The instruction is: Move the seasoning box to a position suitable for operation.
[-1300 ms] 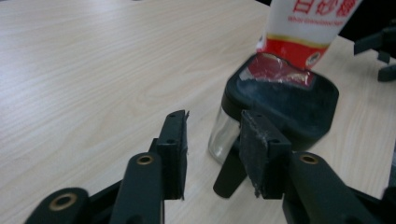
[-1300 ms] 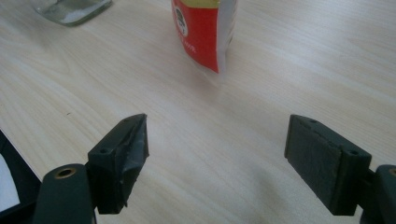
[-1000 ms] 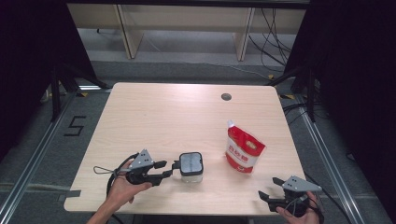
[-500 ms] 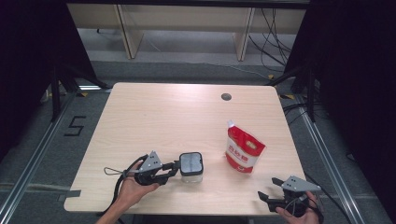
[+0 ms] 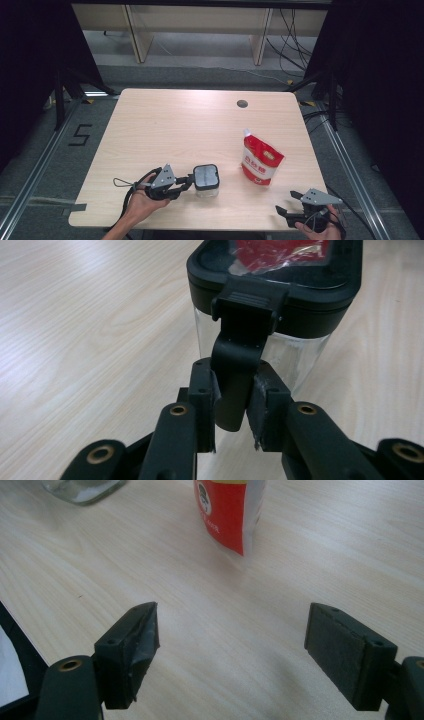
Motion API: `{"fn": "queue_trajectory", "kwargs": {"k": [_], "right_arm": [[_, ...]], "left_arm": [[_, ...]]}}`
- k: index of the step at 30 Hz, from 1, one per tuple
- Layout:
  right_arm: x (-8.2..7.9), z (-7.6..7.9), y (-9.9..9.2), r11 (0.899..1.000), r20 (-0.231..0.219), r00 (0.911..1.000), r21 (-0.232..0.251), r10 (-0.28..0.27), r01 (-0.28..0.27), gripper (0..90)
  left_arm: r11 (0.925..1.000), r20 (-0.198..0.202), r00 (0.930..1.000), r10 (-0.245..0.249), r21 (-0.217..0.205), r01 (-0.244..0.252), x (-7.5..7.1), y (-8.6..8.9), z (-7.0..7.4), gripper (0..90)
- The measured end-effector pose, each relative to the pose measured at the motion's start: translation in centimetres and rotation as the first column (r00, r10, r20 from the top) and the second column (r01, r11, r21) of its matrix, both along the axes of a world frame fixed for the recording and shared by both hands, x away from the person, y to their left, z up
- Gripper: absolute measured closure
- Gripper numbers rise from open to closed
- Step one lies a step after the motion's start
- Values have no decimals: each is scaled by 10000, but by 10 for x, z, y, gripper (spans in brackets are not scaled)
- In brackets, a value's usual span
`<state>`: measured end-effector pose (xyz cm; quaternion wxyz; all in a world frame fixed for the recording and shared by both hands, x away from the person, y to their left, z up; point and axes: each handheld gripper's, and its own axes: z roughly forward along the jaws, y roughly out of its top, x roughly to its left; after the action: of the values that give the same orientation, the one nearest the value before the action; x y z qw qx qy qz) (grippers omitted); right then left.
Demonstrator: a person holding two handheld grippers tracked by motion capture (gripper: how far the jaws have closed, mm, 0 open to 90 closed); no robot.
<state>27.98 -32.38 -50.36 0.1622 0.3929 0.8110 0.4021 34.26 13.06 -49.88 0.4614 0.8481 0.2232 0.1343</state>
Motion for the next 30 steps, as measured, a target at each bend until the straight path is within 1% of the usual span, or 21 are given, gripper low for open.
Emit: {"fn": "queue_trajectory", "kwargs": {"k": [1, 2, 4, 5, 7, 8, 10, 11, 12, 13, 15, 20, 21, 22, 23, 24, 26, 27, 28, 29, 30], "right_arm": [[0, 0, 0, 10000, -11, 10000, 3, -12, 12, 229], [0, 0, 0, 10000, -15, 10000, 9, -7, 7, 229], [0, 0, 0, 10000, -15, 10000, 4, 0, 0, 229], [0, 0, 0, 10000, -7, 10000, 6, 4, -4, 229], [0, 0, 0, 10000, -5, 10000, 6, 6, -6, 229], [1, 0, -1, 9998, 312, 9994, -149, 148, -143, 229], [1, 0, -1, 9998, 313, 9994, -152, 150, -145, 229], [1, 0, -1, 9998, 309, 9994, -150, 145, -140, 229], [1, 0, -2, 9996, 361, 9993, -259, 122, -113, 229], [1, 0, -2, 9996, 352, 9993, -264, 121, -112, 229], [0, 0, 0, 10000, 15, 10000, 0, 46, -46, 229], [1, 0, 0, 9999, 86, 9999, -18, 102, -102, 229], [0, 0, 0, 10000, 21, 10000, -12, 68, -68, 229], [1, 0, 0, 9999, 157, 9998, -111, 107, -105, 231], [1, 0, 0, 9999, 97, 9998, -64, 152, -151, 233], [0, 0, 0, 9997, 148, 9998, -194, 116, -113, 233], [1, 0, 0, 9997, 153, 9998, -195, 147, -144, 233], [1, 0, 0, 9997, 155, 9998, -188, 158, -155, 233], [0, 0, 0, 9997, 143, 9998, -183, 139, -136, 233], [0, 0, 0, 9998, 139, 9998, -179, 110, -107, 233], [0, 0, 0, 9998, 147, 9998, -135, 121, -119, 232]], "left_arm": [[9998, 27, 9999, -152, 136, 151, -1, -1, 1, 738], [9997, 37, 9997, -234, 112, 233, -2, -3, 1, 738], [9983, 159, 9985, -525, 270, 521, -3, -5, 1, 739], [9983, 140, 9982, -581, 100, 579, -5, -7, 0, 739], [9966, 238, 9966, -783, 276, 776, -5, -9, 1, 740], [9972, 75, 9973, -726, 189, 725, -5, -9, 1, 740], [9965, 129, 9966, -814, 212, 811, -5, -9, 1, 740], [9966, 139, 9965, -820, 130, 818, -6, -9, 0, 739], [9967, 161, 9967, -799, 141, 797, -6, -9, 0, 739], [9967, 184, 9966, -808, 48, 807, -6, -10, 0, 740], [9970, 189, 9968, -773, -82, 775, -7, -11, -1, 740], [9956, 177, 9954, -938, -68, 940, -8, -14, -1, 739], [9953, 163, 9952, -961, -62, 962, -8, -14, -1, 739], [9950, 126, 9950, -989, -104, 991, -7, -14, -1, 739], [9949, 42, 9949, -1004, -88, 1004, -7, -14, -1, 739], [9952, -26, 9952, -975, -101, 975, -7, -13, -1, 737], [9962, -33, 9966, -820, -304, 819, -6, -13, -1, 730], [9973, -128, 9976, -683, -273, 680, -6, -13, -1, 691], [9985, -157, 9984, -537, -104, 536, -6, -13, 0, 630], [9988, -221, 9986, -480, -92, 478, -6, -12, 0, 563], [9991, -219, 9989, -425, -91, 424, -7, -10, 2, 546]]}}
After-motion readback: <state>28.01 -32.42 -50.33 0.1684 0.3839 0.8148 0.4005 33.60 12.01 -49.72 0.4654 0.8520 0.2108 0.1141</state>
